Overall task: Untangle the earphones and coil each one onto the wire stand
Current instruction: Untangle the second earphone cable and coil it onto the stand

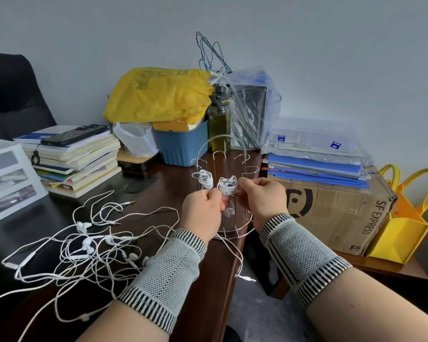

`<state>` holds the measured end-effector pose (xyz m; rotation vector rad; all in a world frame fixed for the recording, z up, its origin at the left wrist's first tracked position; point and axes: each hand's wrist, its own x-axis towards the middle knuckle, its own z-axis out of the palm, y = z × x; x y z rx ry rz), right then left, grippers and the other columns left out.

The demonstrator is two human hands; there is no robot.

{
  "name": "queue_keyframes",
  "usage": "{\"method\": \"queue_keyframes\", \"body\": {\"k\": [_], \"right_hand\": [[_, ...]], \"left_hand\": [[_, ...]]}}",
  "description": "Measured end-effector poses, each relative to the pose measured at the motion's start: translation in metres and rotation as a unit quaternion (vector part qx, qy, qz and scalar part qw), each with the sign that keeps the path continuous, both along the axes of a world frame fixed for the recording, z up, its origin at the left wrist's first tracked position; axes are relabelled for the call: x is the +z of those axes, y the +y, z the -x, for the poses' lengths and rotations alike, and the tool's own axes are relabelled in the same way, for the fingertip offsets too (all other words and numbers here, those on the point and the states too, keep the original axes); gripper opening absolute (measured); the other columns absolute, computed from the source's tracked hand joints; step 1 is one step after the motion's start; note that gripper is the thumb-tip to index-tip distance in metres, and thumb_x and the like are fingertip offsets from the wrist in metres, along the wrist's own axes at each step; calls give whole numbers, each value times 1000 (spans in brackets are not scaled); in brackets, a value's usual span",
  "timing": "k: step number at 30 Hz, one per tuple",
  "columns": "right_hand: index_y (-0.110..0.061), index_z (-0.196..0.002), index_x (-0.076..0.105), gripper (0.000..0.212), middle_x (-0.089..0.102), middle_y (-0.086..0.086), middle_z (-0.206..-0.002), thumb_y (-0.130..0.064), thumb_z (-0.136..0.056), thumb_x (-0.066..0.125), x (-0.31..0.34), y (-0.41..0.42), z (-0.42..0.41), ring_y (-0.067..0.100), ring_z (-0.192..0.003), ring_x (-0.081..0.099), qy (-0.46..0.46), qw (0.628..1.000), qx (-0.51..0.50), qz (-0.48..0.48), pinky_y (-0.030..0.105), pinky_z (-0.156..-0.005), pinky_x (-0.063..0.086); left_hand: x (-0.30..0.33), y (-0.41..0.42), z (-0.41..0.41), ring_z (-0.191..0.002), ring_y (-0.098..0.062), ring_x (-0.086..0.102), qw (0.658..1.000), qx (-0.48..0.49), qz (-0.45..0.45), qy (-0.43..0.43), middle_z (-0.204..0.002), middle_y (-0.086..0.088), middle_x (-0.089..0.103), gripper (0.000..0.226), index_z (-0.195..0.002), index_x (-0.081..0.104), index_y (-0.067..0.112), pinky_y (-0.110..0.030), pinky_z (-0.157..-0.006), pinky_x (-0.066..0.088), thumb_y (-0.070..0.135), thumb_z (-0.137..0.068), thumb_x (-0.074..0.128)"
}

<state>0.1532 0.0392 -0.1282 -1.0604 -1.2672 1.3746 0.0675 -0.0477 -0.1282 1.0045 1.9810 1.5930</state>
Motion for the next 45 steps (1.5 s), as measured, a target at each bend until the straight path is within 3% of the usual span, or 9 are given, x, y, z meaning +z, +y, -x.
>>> {"method": "queue_keyframes", "body": {"k": [7, 9, 12, 18, 22, 25, 32, 40, 45], "right_hand": [[-18, -68, 59, 18, 64, -1, -68, -9, -79, 70, -5, -7, -11, 13, -64, 59, -46, 989, -9, -137, 37, -71, 56], [-23, -72, 58, 23, 61, -3, -76, -3, -82, 66, -9, -13, -15, 4, -65, 55, -82, 966, -5, -245, 23, -69, 49], [-24, -83, 66, 28, 53, -6, -86, 4, -80, 62, -16, -21, -17, -3, -80, 52, -127, 905, 23, -405, 8, -73, 43], [-23, -101, 72, 30, 51, -4, -94, -4, -78, 69, -26, -18, -11, 18, -92, 55, -177, 856, 67, -482, 33, -79, 54], [-20, -93, 73, 17, 51, -6, -92, -16, -78, 77, -26, -17, -12, 10, -87, 54, -187, 861, 38, -472, 18, -77, 48], [-20, -85, 71, 6, 55, -7, -88, -16, -81, 75, -24, -19, -12, -1, -80, 54, -145, 892, 16, -428, 6, -73, 42], [-20, -73, 70, 17, 69, 10, -76, -8, -84, 70, -20, -18, -10, 22, -69, 62, 61, 991, 29, -112, 43, -76, 55], [-5, -73, 63, 19, 65, 3, -56, -7, -92, 60, -2, -19, -9, 18, -59, 62, 178, 981, 65, 49, 36, -72, 54], [-7, -69, 63, 23, 63, 7, -63, -13, -91, 62, 7, -11, -4, 20, -57, 59, 108, 992, 36, 62, 40, -69, 55]], "left_hand": [[-1, -6, -1, -62, -12, 65, 999, -5, 12, 53, -59, 0, 68, 44, -50, 56, 10, -28, -69, 56, 17, -93, 50], [1, -9, -2, -40, -6, 44, 996, -9, 20, 82, -40, 7, 49, 49, -45, 50, 16, -17, -46, 38, 17, -94, 52], [4, -11, -4, -34, -6, 40, 992, -34, 30, 120, -33, 9, 43, 48, -47, 49, 17, -15, -38, 28, 15, -95, 50], [5, -16, -4, -55, -19, 51, 974, -69, 41, 211, -65, -12, 64, 37, -60, 58, 12, -34, -59, 44, 22, -96, 52], [6, -20, 4, -52, -15, 45, 975, -96, 43, 198, -55, -1, 54, 34, -57, 57, 19, -33, -54, 39, 20, -91, 55], [9, -22, 14, -67, -24, 65, 986, -139, 32, 86, -64, 0, 68, 27, -62, 61, 20, -36, -65, 50, 20, -89, 56], [7, -27, 28, -52, -13, 49, 988, -152, -11, -4, -63, 1, 59, 23, -78, 65, 11, -33, -60, 44, 13, -97, 52], [21, 0, -1, -45, -9, 48, 997, -15, -62, -50, -51, 3, 61, 29, -75, 69, 7, -21, -47, 42, 24, -96, 56], [19, 11, -4, -57, -16, 65, 997, 60, -13, 46, -52, 5, 67, 44, -59, 65, 21, -33, -71, 57, 35, -97, 49]]}}
